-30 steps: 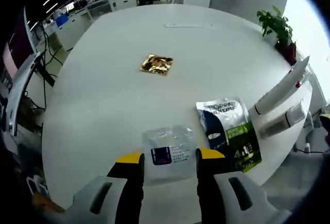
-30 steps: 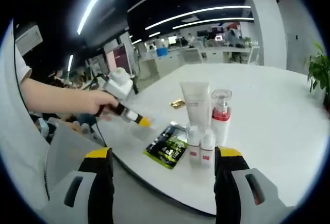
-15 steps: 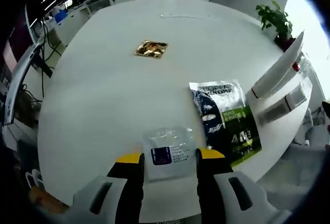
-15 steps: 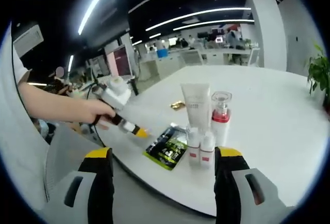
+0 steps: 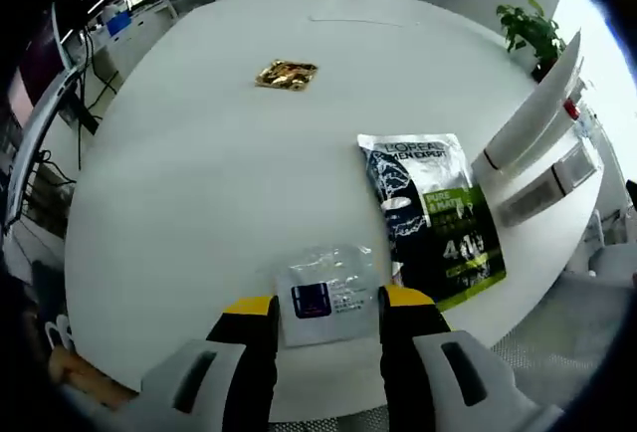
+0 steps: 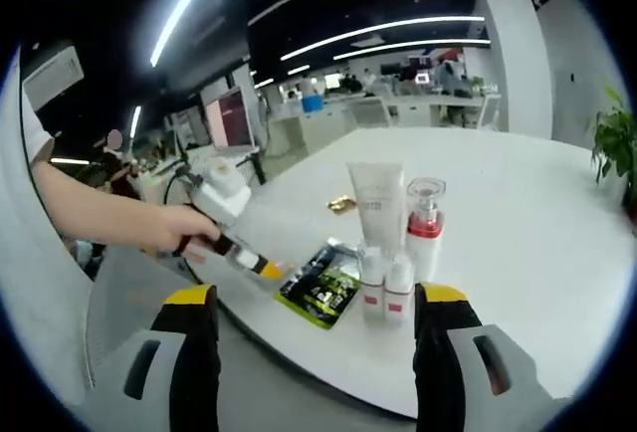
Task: Arrange the skincare products in the storage area until every visible bottle or jar stands upright without overlapping.
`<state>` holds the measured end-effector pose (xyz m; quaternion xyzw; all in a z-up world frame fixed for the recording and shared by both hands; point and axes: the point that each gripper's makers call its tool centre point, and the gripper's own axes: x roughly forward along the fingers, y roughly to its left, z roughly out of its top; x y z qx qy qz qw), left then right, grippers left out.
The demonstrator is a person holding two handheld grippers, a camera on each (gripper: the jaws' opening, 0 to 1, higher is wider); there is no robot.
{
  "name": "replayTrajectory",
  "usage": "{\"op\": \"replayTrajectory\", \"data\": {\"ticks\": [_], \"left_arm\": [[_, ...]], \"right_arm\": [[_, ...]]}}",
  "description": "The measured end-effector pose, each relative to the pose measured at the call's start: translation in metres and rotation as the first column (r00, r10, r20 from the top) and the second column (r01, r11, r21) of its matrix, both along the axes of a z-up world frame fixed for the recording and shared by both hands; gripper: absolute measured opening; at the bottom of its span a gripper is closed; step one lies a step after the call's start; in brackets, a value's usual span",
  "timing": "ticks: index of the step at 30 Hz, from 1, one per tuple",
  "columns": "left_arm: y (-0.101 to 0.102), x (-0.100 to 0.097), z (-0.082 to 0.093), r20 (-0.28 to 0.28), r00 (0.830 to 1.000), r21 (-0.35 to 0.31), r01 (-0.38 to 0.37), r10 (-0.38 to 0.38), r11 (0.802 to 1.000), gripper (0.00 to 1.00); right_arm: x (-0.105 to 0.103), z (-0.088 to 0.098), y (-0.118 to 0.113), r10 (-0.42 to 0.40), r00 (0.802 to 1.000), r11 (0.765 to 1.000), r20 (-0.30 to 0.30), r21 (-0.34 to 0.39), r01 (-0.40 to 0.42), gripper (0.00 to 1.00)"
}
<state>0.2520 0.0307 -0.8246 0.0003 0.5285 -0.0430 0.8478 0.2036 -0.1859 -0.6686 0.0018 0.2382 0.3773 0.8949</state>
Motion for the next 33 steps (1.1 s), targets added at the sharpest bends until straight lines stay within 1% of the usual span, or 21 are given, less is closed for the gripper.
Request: {"op": "replayTrajectory", "data": {"ticks": [3,8,12,17,33], "left_arm": [[-0.0021,-0.0001,-0.0005,0.003,1.0,-0.009,-0.012,0.012,1.0,0.39],[-0.0036,-0.0027,-0.0027,-0.003,1.0,0.008,0.008,-0.008,1.0,0.39],[-0.0061,-0.0025,-0.0029,0.001,1.0,-0.012,-0.005,0.005,1.0,0.39],[-0.0042,-0.001,-0.0033,0.004,1.0,0.006,-0.002,0.002,1.0,0.39],[-0.0036,-0.0023,0.0,0.007,1.0,-0.004,0.002,-0.002,1.0,0.42]], "right_arm": [[-0.0004,0.0,0.0004,0.003,1.0,1.0,0.0,-0.002,-0.003,0.8],[-0.0008,-0.0001,0.0009,0.006,1.0,1.0,0.0,-0.005,-0.006,0.8],[-0.0011,-0.0004,0.0009,0.006,1.0,1.0,-0.001,-0.006,-0.006,0.8],[-0.0014,-0.0011,0.0014,0.01,1.0,1.0,-0.001,-0.01,-0.01,0.8],[-0.0015,-0.001,0.0014,0.011,1.0,1.0,0.002,-0.015,-0.011,0.8]]}}
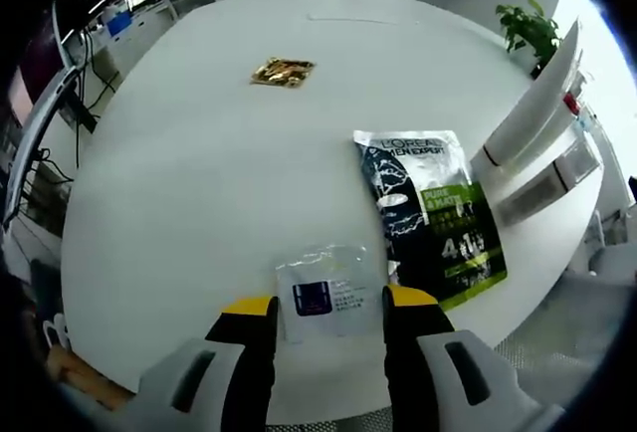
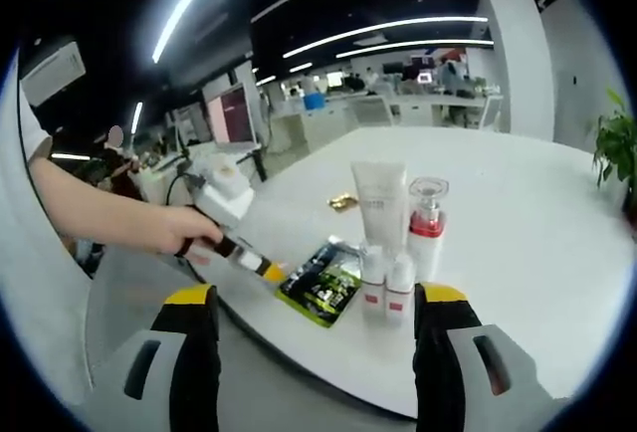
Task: Arrange the skincare products in the storage area until every visible bottle or jar stands upright without overlapping.
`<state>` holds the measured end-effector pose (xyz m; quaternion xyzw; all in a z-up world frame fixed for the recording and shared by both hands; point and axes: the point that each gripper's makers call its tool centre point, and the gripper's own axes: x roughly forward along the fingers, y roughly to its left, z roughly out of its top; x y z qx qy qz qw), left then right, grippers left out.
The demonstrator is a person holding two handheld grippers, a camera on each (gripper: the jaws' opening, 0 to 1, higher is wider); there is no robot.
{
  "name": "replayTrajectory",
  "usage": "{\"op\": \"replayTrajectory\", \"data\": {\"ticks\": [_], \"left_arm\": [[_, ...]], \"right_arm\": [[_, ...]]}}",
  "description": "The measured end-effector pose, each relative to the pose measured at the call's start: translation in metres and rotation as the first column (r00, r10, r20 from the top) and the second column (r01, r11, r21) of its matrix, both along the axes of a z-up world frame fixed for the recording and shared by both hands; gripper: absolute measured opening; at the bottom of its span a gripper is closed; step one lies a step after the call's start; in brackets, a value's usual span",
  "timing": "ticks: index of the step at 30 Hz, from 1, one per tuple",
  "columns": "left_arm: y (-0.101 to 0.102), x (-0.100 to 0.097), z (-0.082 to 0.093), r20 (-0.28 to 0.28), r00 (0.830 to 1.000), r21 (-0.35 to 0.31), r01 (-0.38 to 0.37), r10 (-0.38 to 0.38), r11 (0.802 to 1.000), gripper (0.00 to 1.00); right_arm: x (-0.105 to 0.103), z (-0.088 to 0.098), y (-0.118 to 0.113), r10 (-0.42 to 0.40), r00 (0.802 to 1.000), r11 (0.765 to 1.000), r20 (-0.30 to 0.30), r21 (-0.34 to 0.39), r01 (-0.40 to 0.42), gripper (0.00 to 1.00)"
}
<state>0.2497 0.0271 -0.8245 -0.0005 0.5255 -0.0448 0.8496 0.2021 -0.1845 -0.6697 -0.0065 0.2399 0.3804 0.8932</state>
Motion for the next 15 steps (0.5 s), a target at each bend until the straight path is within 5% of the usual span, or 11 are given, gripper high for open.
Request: {"op": "replayTrajectory", "data": {"ticks": [15], "left_arm": [[0.008,0.002,0.012,0.044,0.999,-0.059,-0.022,0.025,0.998,0.45]], "right_arm": [[-0.001,-0.001,0.001,0.013,1.0,1.0,0.005,-0.016,-0.013,0.8]]}}
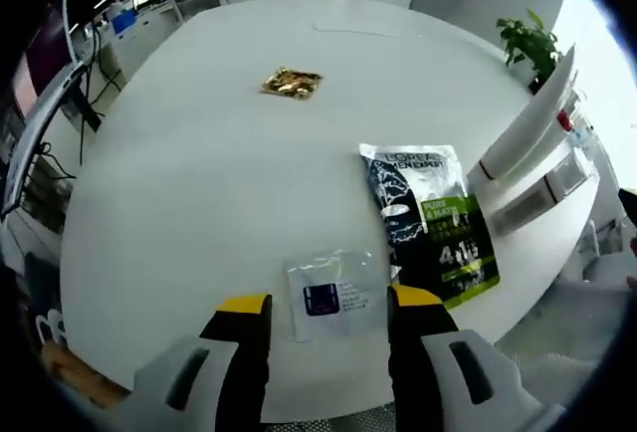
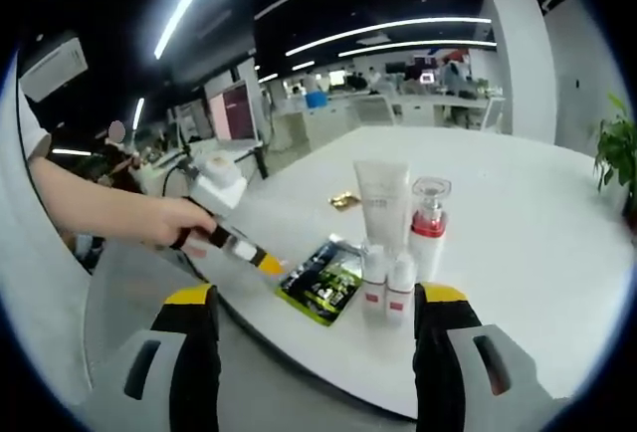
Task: Arrange the skincare products in the storage area until every visible bottle or jar stands upright without overlapping.
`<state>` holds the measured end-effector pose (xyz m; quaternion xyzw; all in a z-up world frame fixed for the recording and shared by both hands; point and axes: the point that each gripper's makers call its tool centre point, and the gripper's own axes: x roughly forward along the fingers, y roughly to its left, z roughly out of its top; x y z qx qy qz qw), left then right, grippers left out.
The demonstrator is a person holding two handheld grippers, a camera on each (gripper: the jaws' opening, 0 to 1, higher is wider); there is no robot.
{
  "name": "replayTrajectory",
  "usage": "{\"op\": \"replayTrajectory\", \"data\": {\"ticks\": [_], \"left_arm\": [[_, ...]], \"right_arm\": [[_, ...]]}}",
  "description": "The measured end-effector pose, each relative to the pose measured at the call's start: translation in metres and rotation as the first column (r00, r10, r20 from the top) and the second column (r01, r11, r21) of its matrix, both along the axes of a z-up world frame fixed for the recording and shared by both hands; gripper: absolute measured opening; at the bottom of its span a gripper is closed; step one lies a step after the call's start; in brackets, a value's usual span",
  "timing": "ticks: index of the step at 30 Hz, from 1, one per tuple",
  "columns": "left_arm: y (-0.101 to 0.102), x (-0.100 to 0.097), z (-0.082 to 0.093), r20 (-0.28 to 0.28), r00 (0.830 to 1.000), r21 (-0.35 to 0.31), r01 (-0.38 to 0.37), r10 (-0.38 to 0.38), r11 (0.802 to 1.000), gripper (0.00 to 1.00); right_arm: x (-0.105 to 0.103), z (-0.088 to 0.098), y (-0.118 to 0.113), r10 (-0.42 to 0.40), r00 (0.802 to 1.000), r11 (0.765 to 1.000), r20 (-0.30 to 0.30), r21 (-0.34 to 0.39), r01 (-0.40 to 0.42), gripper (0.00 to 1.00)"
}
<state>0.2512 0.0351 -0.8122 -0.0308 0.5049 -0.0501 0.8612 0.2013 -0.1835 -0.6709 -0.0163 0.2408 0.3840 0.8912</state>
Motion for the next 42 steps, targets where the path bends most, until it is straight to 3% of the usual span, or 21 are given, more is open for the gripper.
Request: {"op": "replayTrajectory", "data": {"ticks": [2,4,5,8,12,20,27,32,37,42], "left_arm": [[-0.001,-0.001,0.005,0.023,1.0,-0.021,0.019,-0.019,1.0,0.48],[0.001,0.002,0.015,0.092,0.994,-0.016,0.055,-0.054,0.998,0.53],[0.001,-0.001,0.018,0.1,0.993,-0.022,0.066,-0.064,0.998,0.54],[0.001,-0.008,0.032,0.152,0.986,-0.068,0.074,-0.063,0.995,0.58],[0.008,-0.019,0.039,0.172,0.984,-0.111,0.072,-0.052,0.991,0.65],[0.003,-0.038,0.058,0.231,0.971,-0.158,0.096,-0.057,0.983,0.72],[-0.002,-0.046,0.075,0.277,0.955,-0.183,0.161,-0.106,0.97,0.8],[-0.001,-0.042,0.091,0.332,0.932,-0.163,0.206,-0.143,0.965,0.83],[0.001,-0.045,0.103,0.366,0.921,-0.195,0.218,-0.135,0.956,0.85],[0.004,-0.045,0.118,0.42,0.897,-0.194,0.238,-0.139,0.952,0.87]], "right_arm": [[-0.001,0.0,0.001,0.003,1.0,1.0,0.0,-0.002,-0.003,0.8],[-0.001,0.0,0.001,0.007,1.0,1.0,0.0,-0.006,-0.007,0.8],[-0.001,-0.001,0.001,0.008,1.0,1.0,0.0,-0.008,-0.008,0.8],[-0.002,-0.001,0.002,0.017,1.0,1.0,-0.001,-0.015,-0.017,0.8],[-0.003,-0.002,0.003,0.022,1.0,1.0,-0.003,-0.022,-0.022,0.8],[-0.002,-0.003,0.002,0.016,1.0,0.999,0.001,-0.031,-0.016,0.8],[-0.001,-0.004,0.0,0.004,1.0,0.999,0.008,-0.047,-0.004,0.8],[0.0,-0.005,-0.001,0.002,1.0,0.998,0.017,-0.062,-0.001,0.8],[0.0,-0.006,-0.002,-0.004,1.0,0.997,0.022,-0.074,0.006,0.8],[0.001,-0.006,-0.003,-0.008,1.0,0.996,0.028,-0.088,0.011,0.8]]}}
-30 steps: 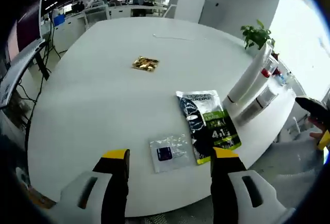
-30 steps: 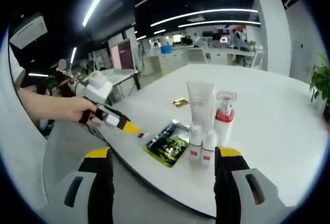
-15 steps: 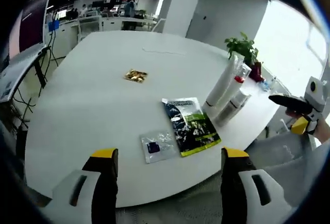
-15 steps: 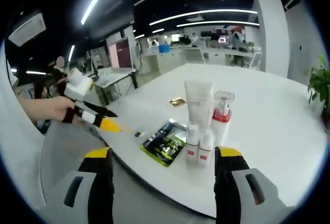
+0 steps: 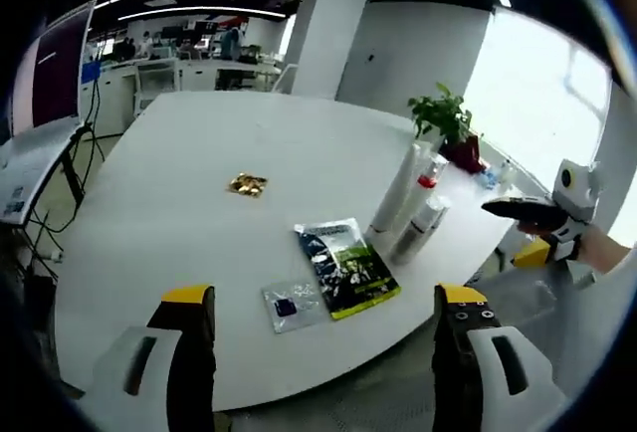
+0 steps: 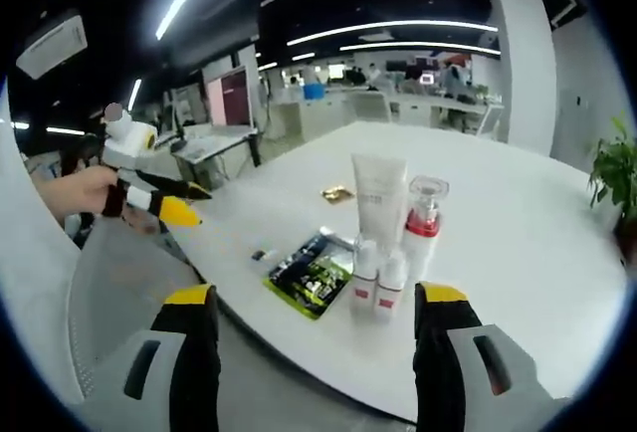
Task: Arrange the skincare products in the storage area until every visible bottle or jar stands upright without overlapping.
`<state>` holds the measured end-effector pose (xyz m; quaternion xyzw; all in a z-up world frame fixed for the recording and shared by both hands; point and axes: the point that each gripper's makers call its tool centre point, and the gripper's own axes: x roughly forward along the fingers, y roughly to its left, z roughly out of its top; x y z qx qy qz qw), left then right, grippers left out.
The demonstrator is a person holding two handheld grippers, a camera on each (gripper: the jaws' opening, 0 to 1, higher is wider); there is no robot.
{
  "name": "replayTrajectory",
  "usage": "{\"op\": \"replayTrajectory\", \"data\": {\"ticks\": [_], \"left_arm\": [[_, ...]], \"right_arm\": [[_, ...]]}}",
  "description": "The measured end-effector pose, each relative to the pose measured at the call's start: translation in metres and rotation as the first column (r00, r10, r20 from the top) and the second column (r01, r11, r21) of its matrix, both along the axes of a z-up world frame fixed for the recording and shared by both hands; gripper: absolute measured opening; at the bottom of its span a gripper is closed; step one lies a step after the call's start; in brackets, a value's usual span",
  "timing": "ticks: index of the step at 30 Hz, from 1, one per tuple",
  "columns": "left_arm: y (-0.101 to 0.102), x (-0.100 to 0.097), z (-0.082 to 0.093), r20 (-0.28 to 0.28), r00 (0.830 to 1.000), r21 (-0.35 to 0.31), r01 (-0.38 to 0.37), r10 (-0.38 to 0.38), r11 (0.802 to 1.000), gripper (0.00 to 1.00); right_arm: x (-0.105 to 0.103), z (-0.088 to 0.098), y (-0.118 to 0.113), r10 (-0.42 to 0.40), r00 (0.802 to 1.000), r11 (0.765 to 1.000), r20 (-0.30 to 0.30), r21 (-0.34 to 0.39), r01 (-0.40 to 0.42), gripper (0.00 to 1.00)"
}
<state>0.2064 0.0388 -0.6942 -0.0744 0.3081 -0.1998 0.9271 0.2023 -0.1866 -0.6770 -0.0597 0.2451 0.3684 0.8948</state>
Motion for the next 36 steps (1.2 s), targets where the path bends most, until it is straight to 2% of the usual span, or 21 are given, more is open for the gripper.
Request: {"op": "replayTrajectory", "data": {"ticks": [8,12,19,21,36], "left_arm": [[0.006,-0.003,0.004,0.015,1.0,0.019,0.01,-0.011,1.0,0.9],[0.012,-0.004,0.003,0.023,1.0,0.048,0.015,-0.016,0.999,0.95],[0.013,-0.007,0.001,0.019,1.0,0.035,0.008,-0.009,0.999,0.99],[0.02,-0.007,0.0,0.009,1.0,0.046,-0.029,0.029,0.999,0.99],[0.021,-0.007,-0.002,-0.007,0.999,0.021,-0.04,0.04,0.999,0.99]], "right_arm": [[0.001,-0.001,0.0,-0.005,1.0,1.0,-0.002,0.001,0.005,0.8],[0.0,-0.002,0.001,0.004,1.0,1.0,-0.008,-0.002,-0.004,0.8],[0.0,-0.003,0.001,0.006,1.0,1.0,-0.012,-0.002,-0.006,0.81],[0.0,-0.002,0.001,0.003,1.0,1.0,-0.011,0.002,-0.003,0.81],[0.001,0.002,0.001,-0.012,1.0,1.0,0.009,0.012,0.012,0.87]]}}
